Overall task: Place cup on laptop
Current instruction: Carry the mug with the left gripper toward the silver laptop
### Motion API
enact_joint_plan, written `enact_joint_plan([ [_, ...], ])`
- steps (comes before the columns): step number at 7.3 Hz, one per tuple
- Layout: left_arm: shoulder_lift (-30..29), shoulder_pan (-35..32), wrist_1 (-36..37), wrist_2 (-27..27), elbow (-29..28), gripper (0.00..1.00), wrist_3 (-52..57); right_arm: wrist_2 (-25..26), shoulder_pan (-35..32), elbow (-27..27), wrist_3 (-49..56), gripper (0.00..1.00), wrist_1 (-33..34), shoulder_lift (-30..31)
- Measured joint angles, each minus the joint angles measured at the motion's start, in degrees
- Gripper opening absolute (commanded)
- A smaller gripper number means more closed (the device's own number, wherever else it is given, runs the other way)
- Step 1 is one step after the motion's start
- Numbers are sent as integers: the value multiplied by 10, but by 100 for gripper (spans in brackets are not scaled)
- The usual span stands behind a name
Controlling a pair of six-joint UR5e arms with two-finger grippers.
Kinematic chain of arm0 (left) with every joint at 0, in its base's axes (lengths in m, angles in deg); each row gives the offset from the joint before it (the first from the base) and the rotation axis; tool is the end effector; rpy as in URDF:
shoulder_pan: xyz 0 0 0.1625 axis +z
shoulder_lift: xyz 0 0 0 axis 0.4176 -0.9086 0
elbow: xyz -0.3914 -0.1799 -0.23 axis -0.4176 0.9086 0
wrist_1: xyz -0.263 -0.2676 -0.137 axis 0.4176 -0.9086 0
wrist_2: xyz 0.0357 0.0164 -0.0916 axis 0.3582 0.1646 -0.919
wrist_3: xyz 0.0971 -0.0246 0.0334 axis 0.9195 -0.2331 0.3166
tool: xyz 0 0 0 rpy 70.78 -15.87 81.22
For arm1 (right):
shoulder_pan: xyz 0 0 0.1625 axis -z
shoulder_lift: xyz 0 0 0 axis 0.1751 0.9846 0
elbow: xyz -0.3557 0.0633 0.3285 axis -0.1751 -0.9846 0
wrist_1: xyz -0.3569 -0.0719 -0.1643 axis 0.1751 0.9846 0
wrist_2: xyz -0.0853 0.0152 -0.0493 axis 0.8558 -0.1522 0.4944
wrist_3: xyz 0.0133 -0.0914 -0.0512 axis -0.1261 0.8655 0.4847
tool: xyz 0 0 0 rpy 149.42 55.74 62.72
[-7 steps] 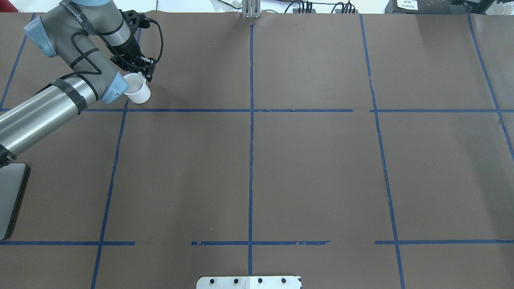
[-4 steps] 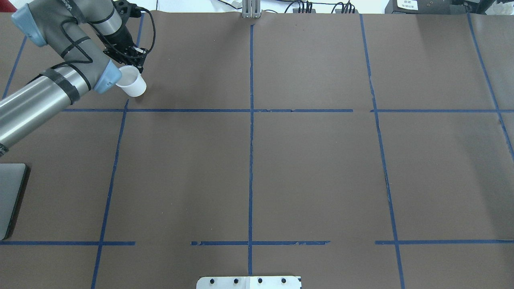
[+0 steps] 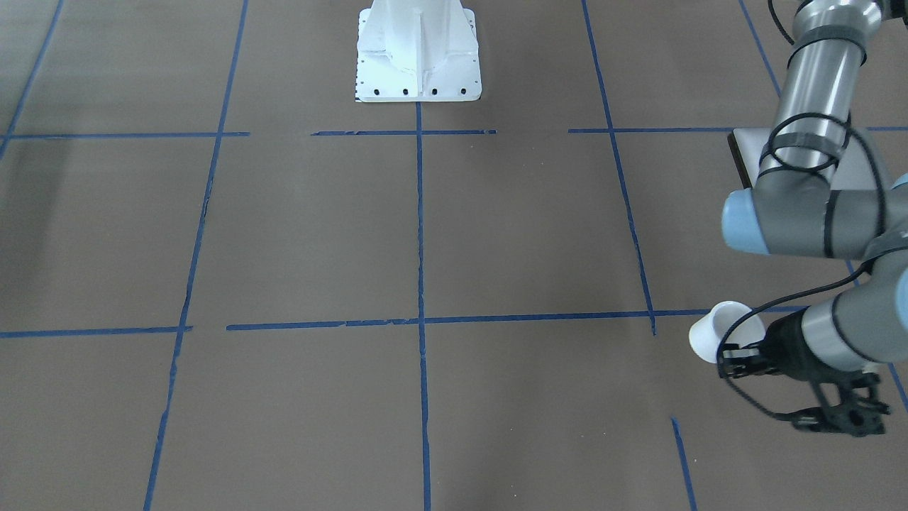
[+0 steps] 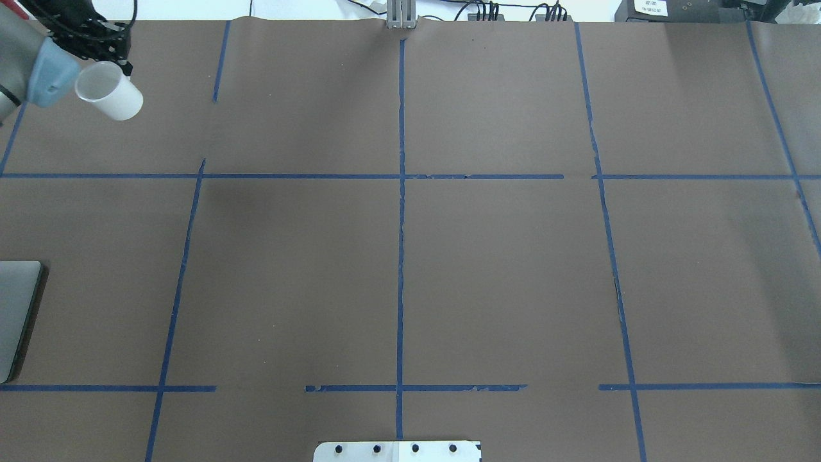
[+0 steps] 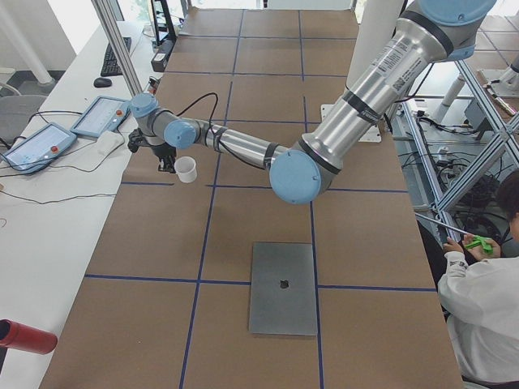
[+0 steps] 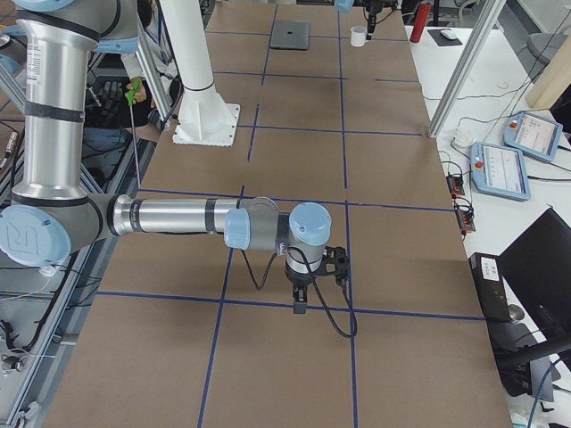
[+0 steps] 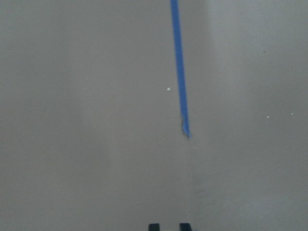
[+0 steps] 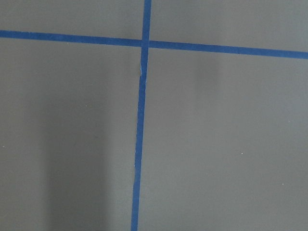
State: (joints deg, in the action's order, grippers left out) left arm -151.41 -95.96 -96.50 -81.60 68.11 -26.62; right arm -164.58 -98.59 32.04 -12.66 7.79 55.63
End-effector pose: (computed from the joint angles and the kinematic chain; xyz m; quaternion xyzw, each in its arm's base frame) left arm 0.1842 -0.7260 0.4832 0.0326 0.4162 0.0324 0.9081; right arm 0.0537 -0.4078 0.7142 -0.0108 -0.3478 -0.0285 0.9371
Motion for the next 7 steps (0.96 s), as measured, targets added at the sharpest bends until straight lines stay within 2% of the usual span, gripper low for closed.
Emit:
enact_joint_plan([
  [2,90,-42,75,2,96,0,123,0,0,0,0,100,0,0],
  [4,216,-61,82,4,172,0,195,0,0,0,0,100,0,0],
  [5,283,-63,54,4,196,0,205,0,0,0,0,100,0,0],
  [7,388,-63,-53,3,210,0,174,0,0,0,0,100,0,0],
])
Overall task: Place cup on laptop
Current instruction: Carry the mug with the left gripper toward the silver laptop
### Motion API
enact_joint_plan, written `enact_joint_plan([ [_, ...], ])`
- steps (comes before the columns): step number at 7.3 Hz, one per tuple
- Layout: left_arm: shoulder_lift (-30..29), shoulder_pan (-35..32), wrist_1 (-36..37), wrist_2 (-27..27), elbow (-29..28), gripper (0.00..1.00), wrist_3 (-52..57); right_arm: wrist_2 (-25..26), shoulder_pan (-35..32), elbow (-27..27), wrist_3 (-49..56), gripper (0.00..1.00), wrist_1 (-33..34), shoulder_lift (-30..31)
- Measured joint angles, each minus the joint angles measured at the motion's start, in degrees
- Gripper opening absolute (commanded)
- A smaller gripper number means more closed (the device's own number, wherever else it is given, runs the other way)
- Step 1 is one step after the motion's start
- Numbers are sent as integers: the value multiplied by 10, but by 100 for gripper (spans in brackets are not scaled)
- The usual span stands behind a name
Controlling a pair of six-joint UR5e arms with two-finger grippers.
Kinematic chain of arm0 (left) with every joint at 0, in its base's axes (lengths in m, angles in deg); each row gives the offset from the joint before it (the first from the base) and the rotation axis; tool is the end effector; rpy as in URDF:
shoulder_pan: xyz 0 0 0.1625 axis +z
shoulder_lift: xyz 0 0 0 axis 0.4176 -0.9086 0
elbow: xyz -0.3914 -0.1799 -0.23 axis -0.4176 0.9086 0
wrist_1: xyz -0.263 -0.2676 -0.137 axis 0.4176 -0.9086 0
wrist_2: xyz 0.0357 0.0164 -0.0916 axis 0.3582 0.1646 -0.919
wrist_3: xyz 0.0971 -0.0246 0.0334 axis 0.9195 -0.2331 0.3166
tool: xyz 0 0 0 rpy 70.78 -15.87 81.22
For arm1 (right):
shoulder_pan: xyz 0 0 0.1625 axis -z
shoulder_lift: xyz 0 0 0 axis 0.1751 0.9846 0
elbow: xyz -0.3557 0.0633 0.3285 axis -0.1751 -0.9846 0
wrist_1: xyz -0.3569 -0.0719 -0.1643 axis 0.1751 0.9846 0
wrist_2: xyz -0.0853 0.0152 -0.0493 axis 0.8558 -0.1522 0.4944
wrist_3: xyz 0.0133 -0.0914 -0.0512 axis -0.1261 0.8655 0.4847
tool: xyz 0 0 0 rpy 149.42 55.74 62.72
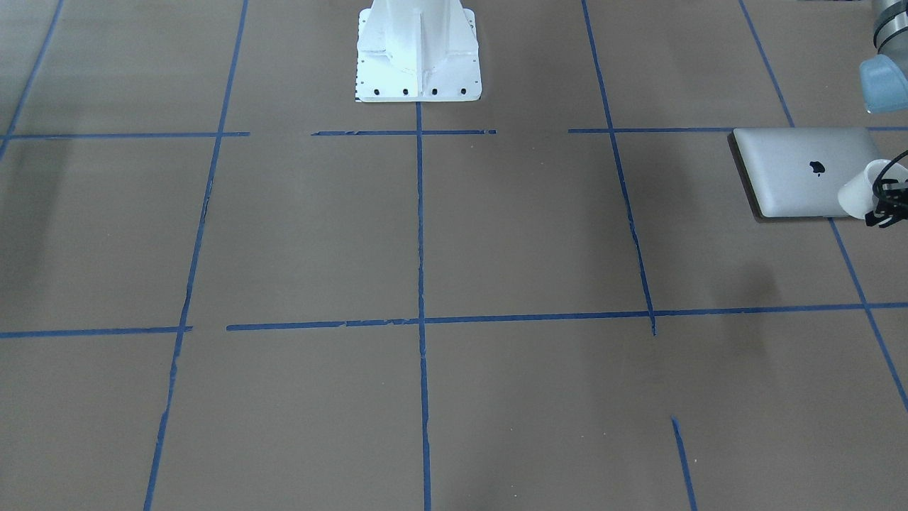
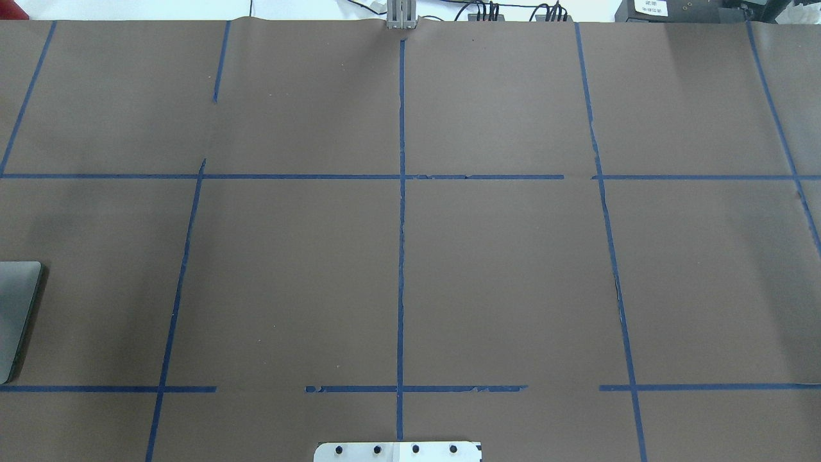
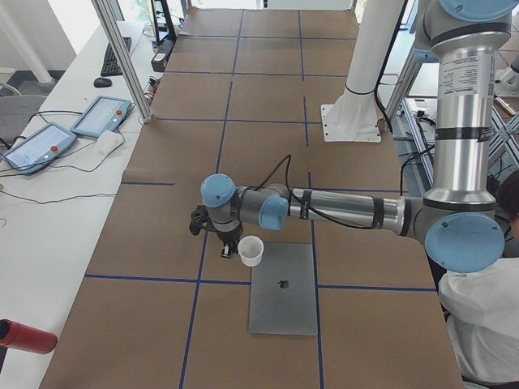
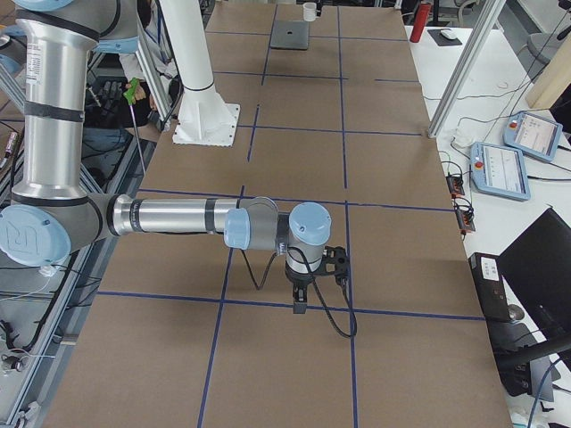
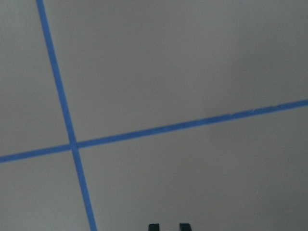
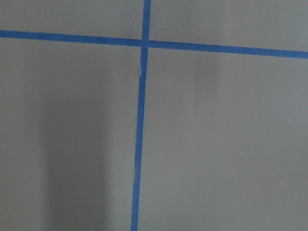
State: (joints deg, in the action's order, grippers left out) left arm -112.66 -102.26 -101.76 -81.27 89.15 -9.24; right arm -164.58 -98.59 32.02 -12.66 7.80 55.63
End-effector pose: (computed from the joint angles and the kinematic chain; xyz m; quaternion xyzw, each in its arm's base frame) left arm 0.0374 -0.4442 0.7014 0.0190 0.3874 0.0793 0.9183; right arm 0.0537 -0.4078 0.7144 -0.0111 -0.3478 -0.0285 0.9371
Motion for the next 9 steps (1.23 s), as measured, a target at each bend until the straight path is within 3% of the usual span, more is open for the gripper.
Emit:
enact_joint_plan([
  [4,96,5,-156,1,-19,0,-74,0,0,0,0,100,0,0],
  [6,104,19,-238,1,-54,0,-132,0,0,0,0,100,0,0],
  [9,105,65,-298,1,-86,0,-185,0,0,0,0,100,0,0],
])
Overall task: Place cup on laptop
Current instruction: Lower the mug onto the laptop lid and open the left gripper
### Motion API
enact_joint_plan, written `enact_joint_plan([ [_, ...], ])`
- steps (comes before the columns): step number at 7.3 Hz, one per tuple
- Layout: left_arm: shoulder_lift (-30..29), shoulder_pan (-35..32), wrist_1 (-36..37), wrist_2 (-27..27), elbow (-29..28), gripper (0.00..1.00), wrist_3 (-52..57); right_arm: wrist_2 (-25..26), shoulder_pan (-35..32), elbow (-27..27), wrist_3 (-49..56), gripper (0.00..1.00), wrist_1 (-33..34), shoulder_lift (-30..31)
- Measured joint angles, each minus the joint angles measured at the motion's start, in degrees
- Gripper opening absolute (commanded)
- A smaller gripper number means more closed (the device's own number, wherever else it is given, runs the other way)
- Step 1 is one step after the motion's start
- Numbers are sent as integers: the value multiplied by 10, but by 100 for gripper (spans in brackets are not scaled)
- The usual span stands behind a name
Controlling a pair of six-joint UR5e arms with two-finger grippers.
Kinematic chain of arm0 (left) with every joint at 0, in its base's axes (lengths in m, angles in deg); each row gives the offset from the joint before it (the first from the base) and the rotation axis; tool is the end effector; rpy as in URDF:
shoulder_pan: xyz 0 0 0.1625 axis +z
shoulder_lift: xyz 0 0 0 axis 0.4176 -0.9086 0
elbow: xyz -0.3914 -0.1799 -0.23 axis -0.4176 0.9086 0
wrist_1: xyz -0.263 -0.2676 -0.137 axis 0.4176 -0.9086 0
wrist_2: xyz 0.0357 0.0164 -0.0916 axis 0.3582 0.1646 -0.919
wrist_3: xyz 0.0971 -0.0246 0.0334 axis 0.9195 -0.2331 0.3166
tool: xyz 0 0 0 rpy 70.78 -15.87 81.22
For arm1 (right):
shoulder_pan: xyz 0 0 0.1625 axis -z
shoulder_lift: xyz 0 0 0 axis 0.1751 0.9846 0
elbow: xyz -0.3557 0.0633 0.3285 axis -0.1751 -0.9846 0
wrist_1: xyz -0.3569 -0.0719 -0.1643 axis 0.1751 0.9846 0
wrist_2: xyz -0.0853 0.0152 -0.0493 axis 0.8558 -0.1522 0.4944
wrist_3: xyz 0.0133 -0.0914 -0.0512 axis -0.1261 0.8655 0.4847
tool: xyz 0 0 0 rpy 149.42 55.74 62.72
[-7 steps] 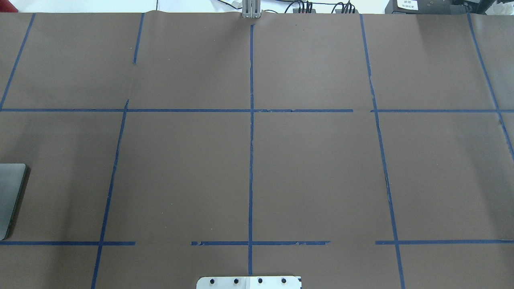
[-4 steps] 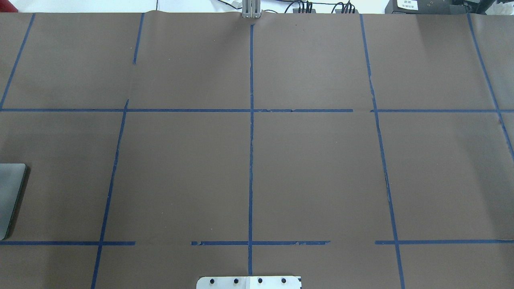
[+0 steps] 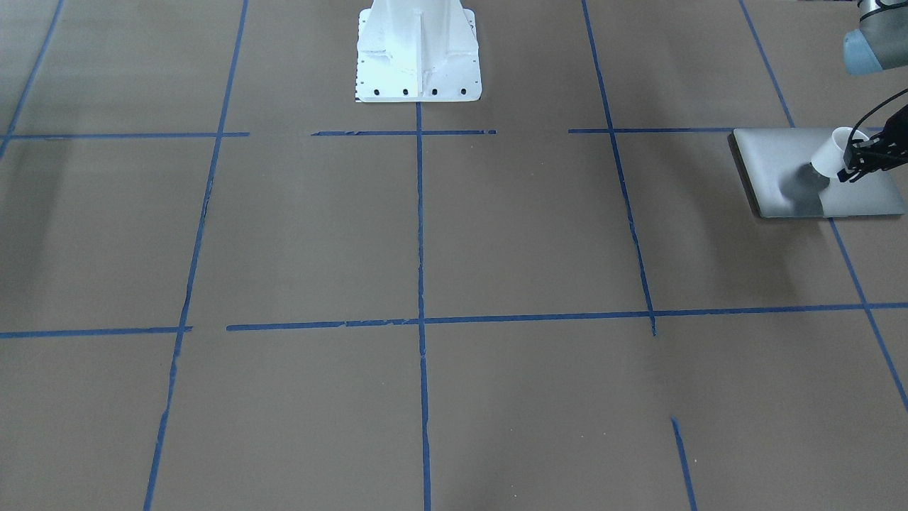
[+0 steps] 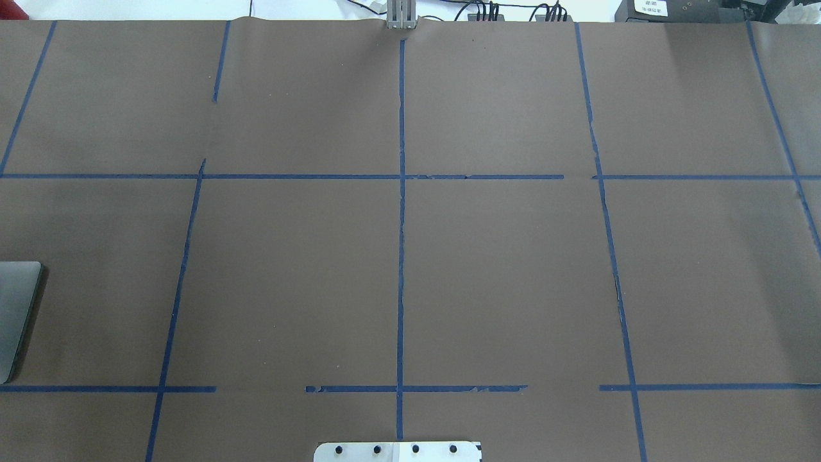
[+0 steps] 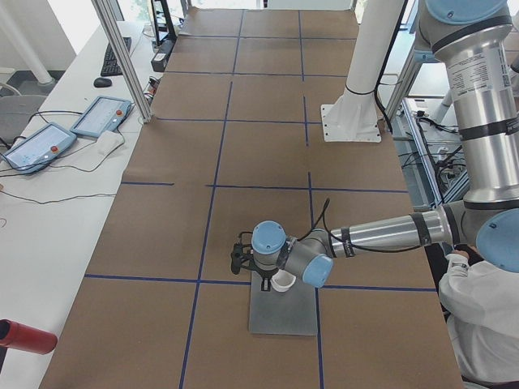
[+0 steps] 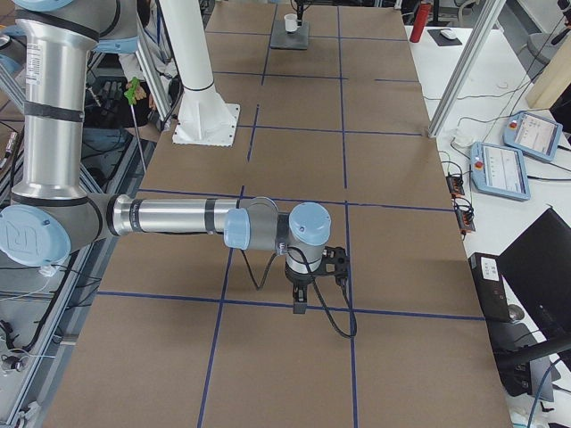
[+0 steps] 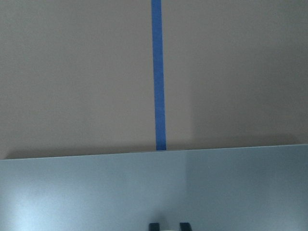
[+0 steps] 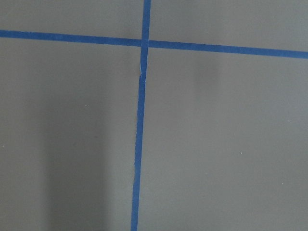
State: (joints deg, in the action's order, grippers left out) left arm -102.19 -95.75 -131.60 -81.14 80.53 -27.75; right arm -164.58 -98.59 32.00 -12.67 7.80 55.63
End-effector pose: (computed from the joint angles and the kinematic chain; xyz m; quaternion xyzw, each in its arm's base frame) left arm 0.0553 -0.3437 0.7866 0.0165 0.4092 0.0186 0.9121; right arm 0.0537 -0.4077 0.7146 -0.0112 -0.3478 -0.0283 0.9371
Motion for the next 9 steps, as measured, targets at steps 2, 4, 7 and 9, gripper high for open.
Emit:
enact_joint_plan([
  [2,0,7,-13,0,-14,53,-7,0,0,0,0,100,0,0],
  [4,0,9,-15,0,-16,100,-14,1,0,0,0,100,0,0],
  [7,-1,7,-13,-5,-1,100,-9,0,0,0,0,100,0,0],
  [9,7,-2,-2,-27,31,100,26,0,0,0,0,100,0,0],
])
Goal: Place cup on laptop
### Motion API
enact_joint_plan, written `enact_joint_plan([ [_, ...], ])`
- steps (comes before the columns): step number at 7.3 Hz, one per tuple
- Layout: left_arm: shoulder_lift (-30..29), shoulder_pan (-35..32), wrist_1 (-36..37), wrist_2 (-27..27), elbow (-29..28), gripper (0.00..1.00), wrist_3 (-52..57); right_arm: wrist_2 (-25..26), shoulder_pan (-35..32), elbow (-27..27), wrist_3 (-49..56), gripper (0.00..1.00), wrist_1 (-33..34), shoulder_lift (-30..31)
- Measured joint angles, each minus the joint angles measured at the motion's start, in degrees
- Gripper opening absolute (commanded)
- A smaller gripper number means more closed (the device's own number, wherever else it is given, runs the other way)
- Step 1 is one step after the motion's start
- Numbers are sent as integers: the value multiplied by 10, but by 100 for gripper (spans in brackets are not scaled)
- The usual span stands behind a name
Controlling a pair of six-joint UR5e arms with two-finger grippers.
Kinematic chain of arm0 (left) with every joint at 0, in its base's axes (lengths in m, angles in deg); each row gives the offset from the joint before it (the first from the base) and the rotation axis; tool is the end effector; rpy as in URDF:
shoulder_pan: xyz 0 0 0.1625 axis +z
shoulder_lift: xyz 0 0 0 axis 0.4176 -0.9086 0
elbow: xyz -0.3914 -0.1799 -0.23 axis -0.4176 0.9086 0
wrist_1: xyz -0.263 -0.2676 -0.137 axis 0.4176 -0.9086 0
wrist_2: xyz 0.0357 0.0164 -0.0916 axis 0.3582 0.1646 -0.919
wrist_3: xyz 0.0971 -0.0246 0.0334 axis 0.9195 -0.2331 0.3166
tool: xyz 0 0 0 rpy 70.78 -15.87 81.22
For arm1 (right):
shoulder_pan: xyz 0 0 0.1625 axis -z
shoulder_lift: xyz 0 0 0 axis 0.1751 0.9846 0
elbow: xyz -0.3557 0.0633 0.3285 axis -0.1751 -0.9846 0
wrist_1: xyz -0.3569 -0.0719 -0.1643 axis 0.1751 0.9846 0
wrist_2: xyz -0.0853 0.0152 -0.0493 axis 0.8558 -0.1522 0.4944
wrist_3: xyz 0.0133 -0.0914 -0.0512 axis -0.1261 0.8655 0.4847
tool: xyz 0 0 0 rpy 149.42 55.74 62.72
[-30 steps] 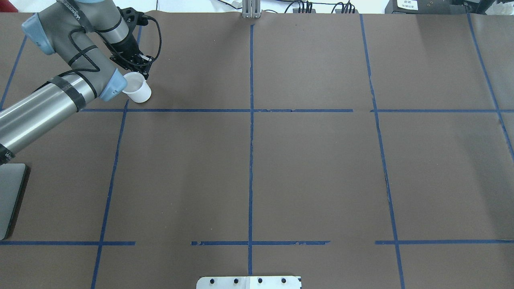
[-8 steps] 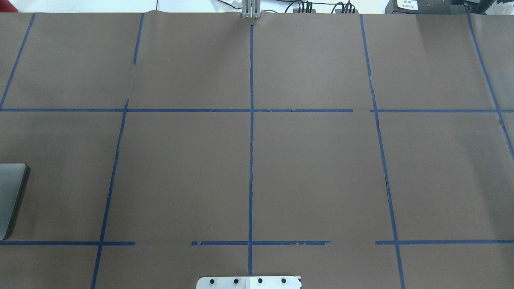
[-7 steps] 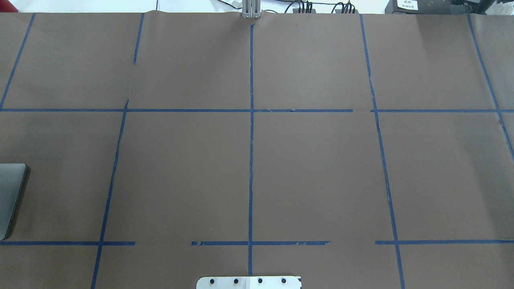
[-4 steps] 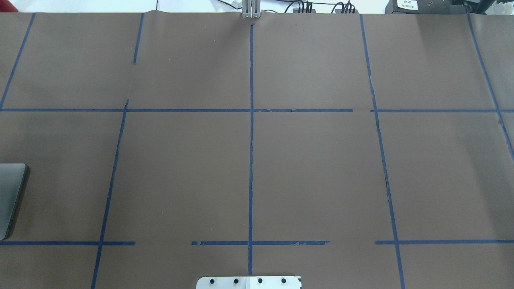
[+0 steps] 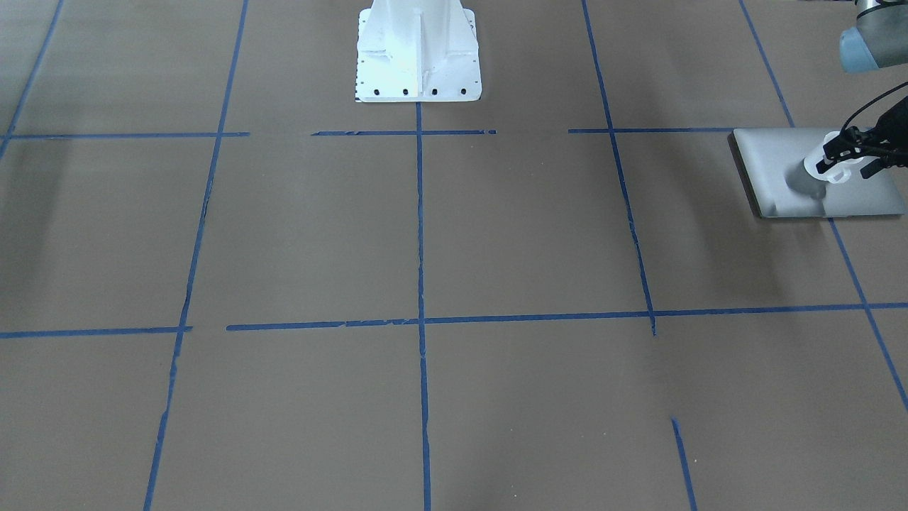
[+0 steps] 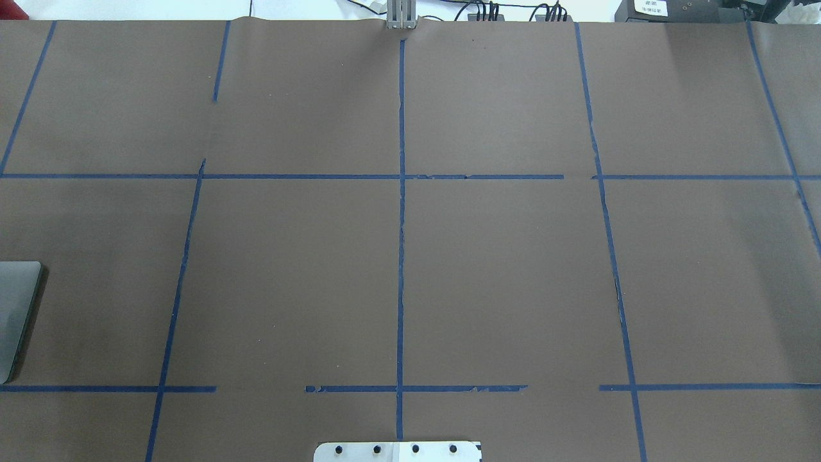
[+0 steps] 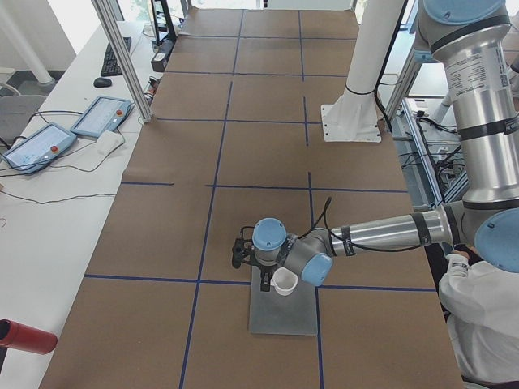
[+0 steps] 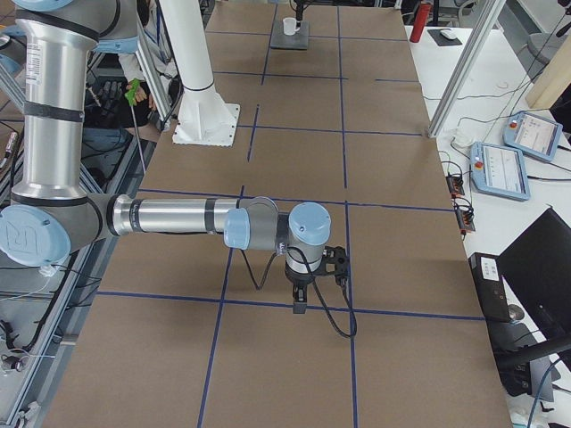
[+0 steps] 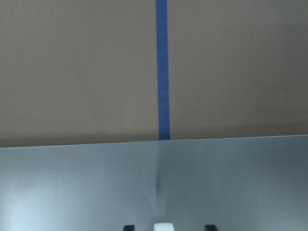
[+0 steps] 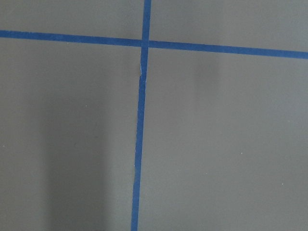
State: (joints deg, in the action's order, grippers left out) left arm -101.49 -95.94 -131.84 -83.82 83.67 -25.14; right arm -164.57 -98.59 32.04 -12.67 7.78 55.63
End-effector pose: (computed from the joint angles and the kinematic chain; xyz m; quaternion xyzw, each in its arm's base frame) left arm 0.0571 -0.3420 0.7607 0.0377 0.4336 0.0514 0.8988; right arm 0.0538 -0.4078 0.7142 -0.0108 -0.3477 -0.0285 0.9371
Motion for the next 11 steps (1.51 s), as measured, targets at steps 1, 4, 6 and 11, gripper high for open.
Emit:
enact_joint_plan([
  [1,5,-12,12,-10,12,100,28,0,0,0,0,100,0,0],
  [4,6,-99,189,-10,82,100,188,0,0,0,0,100,0,0],
  [6,3,-180,345,21,141,100,307,0,0,0,0,100,0,0],
  [11,4,-238,396,34,147,100,362,0,0,0,0,100,0,0],
])
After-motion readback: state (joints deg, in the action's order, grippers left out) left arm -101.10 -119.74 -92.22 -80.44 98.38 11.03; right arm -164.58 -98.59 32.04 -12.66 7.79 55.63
